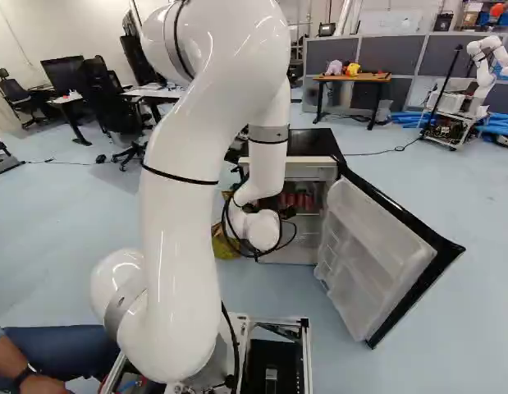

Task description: Grab a drink from the fridge

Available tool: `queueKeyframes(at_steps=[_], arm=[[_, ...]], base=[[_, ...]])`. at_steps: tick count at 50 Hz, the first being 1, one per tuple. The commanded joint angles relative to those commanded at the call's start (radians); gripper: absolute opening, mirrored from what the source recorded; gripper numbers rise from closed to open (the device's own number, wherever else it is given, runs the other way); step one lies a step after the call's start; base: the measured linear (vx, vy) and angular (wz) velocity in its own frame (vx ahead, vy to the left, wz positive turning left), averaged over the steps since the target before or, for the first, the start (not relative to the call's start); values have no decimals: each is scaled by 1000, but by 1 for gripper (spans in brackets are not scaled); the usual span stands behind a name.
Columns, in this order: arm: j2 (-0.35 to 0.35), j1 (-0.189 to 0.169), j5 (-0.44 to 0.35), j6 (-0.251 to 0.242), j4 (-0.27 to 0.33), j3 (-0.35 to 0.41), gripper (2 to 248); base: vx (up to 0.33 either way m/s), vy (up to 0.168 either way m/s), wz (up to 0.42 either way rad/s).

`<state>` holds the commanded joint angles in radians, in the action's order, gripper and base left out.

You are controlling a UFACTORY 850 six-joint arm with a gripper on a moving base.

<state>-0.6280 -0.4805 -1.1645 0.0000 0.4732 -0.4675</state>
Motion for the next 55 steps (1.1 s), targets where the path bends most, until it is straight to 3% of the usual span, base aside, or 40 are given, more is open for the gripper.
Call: queueKeyframes(at_steps=[38, 55], arm=[[-151, -3, 0, 0, 4, -83, 247], [-228, -23, -16, 0, 47, -146, 247]], base=[[0, 0, 0], [0, 0, 0]])
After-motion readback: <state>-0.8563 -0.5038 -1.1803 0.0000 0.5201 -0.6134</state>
